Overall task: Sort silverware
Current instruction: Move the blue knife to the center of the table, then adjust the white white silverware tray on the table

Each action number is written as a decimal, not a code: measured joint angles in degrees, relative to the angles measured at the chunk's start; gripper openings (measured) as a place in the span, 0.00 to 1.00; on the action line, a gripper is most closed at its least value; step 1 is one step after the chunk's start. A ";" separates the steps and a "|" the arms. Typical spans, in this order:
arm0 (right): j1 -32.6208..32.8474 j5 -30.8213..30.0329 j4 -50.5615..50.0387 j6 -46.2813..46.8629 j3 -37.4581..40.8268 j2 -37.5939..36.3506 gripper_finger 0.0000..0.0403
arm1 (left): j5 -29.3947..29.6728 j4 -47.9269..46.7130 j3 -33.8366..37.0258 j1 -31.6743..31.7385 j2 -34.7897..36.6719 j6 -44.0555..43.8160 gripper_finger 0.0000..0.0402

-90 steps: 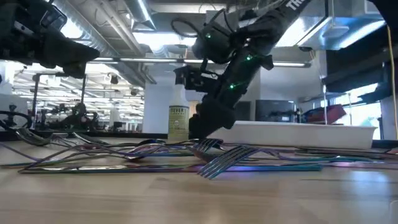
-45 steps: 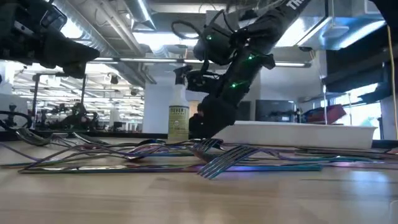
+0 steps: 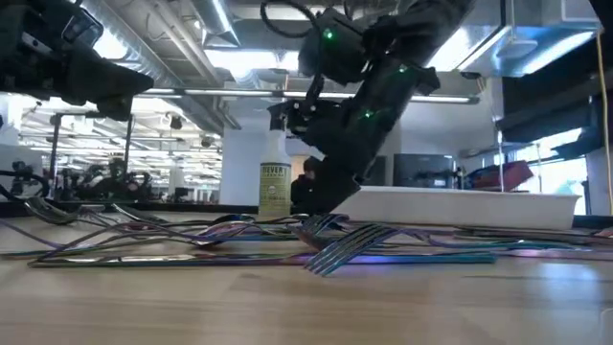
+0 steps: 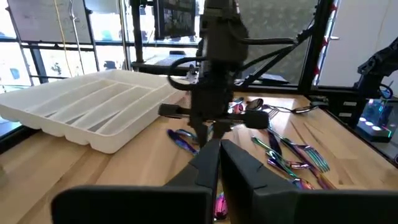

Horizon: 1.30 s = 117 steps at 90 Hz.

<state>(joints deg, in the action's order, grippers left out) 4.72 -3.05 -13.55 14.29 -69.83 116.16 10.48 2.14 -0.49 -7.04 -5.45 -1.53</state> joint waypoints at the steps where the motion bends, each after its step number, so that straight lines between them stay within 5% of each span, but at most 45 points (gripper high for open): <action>1: 0.24 0.00 0.01 0.24 0.01 0.00 0.00 | 0.00 0.01 0.00 0.01 0.00 -0.01 0.00; 36: 6.76 -1.88 -0.01 4.79 0.11 -0.17 0.00 | 0.00 0.00 0.01 -0.01 0.00 0.00 0.00; 81: 1.22 -9.71 -0.89 1.57 0.29 -13.71 0.01 | 0.00 0.01 0.02 0.00 0.00 0.00 0.00; 117: -12.39 -10.39 -12.76 -13.32 0.20 -19.07 0.37 | 0.00 0.00 0.00 0.00 0.00 -0.01 0.00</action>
<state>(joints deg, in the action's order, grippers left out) -7.67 -13.44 -26.31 0.97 -69.63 97.09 10.48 2.14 -0.49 -7.04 -5.45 -1.54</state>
